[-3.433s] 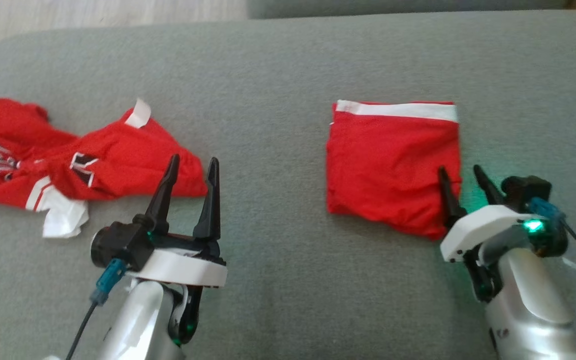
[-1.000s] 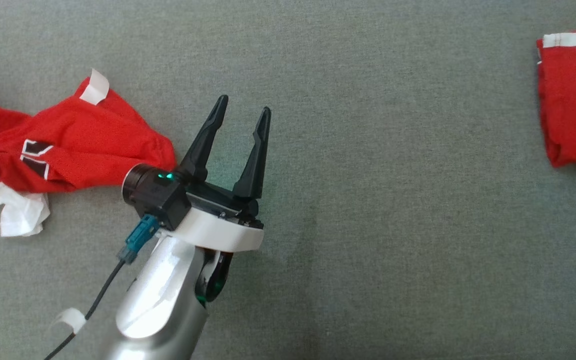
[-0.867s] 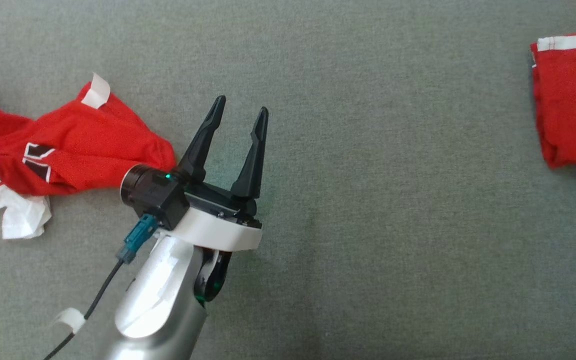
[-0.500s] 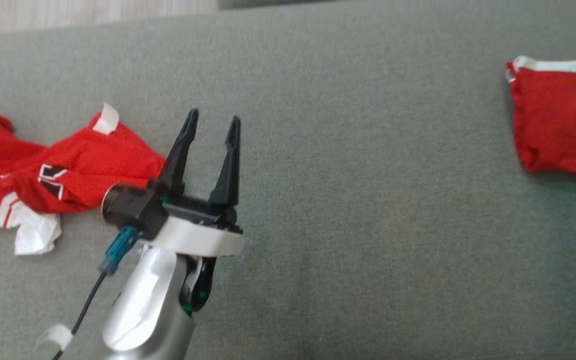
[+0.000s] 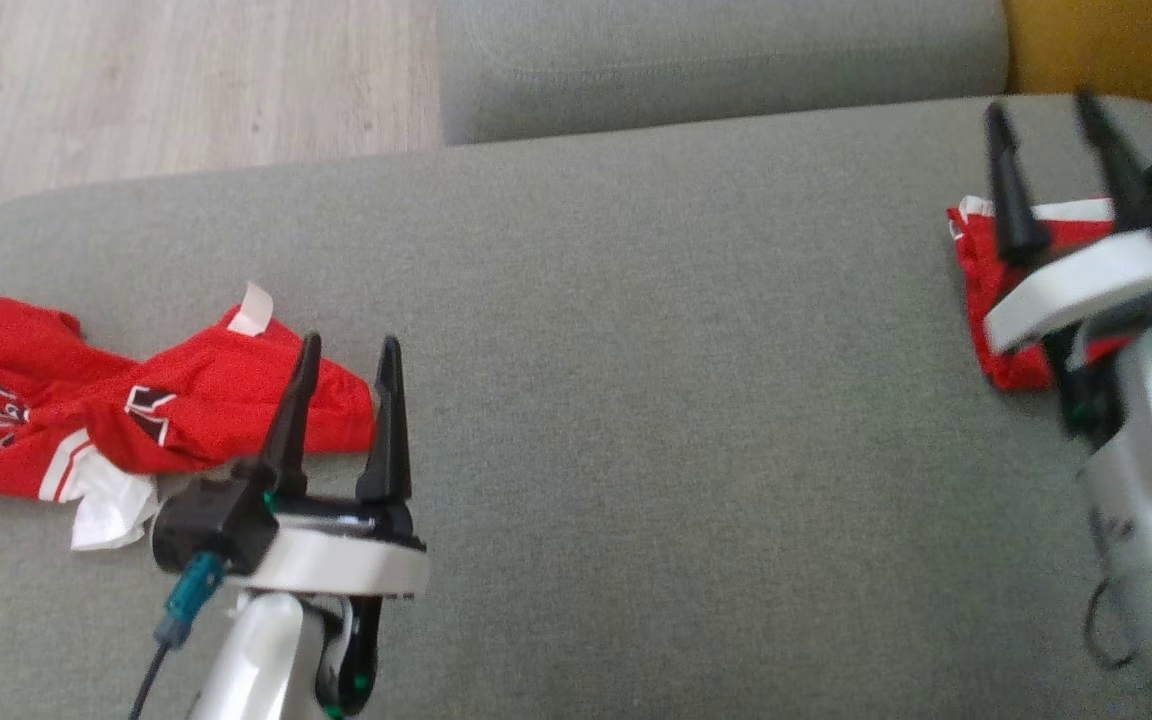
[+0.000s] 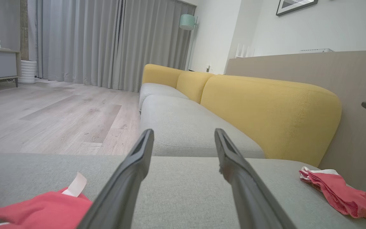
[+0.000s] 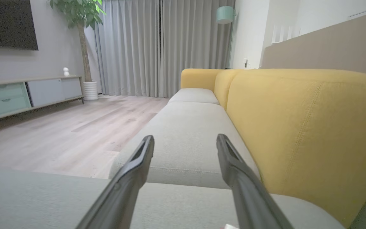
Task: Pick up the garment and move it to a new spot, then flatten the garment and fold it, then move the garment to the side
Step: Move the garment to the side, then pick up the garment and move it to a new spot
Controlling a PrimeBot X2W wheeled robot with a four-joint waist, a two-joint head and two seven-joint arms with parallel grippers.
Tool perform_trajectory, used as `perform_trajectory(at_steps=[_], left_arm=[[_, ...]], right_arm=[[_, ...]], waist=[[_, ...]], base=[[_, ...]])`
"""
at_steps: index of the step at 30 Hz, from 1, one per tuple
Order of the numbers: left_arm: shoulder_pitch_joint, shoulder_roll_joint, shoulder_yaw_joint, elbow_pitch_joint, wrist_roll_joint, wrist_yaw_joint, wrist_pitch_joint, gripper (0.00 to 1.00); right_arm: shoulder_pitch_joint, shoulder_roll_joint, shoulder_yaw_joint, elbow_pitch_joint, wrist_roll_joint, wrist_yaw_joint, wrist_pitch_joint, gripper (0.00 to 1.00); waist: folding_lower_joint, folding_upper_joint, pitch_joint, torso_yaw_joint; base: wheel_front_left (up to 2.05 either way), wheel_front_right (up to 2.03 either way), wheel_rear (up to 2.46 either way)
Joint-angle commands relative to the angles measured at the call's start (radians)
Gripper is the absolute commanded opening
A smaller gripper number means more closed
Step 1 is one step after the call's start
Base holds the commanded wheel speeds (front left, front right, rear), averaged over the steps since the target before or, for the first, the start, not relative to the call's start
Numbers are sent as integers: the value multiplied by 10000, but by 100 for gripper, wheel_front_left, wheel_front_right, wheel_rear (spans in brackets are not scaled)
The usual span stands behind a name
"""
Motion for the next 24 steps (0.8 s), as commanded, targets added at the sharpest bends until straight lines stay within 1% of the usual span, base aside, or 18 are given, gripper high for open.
perform_trajectory(at_steps=[1, 7, 10, 14, 16, 19, 24], left_arm=[[-170, 72, 369, -337, 104, 13, -51, 100], [377, 72, 749, -442, 100, 30, -51, 100], [620, 72, 901, -473, 41, 23, -51, 100], [829, 72, 850, -491, -21, 8, -51, 100], [929, 72, 813, -495, -102, 19, -51, 100], [997, 72, 775, -503, -164, 42, -51, 100], [1049, 72, 705, -498, -201, 50, -51, 100]], right_arm=[[124, 108, 17, -425, 55, -7, -128, 100], [1721, 1660, -524, -1533, 181, -7, -230, 100], [2495, 2114, -615, -1804, 170, -7, -325, 100], [3376, 2306, -571, -1816, 134, -7, -493, 100], [3878, 2329, -471, -1785, 496, -7, -637, 100], [4195, 2332, -248, -1739, 705, -7, -745, 100], [4373, 2334, -120, -1657, 648, -7, -832, 100]], waist=[[2, -1, -164, 39], [2, -1, -450, 66], [2, -1, -524, 61], [2, -1, -577, 111], [2, -1, -613, 148], [2, -1, -619, 172], [2, -1, -638, 187]], base=[[0, 0, 0], [0, 0, 0], [0, 0, 0], [0, 0, 0], [0, 0, 0], [0, 0, 0], [0, 0, 0]])
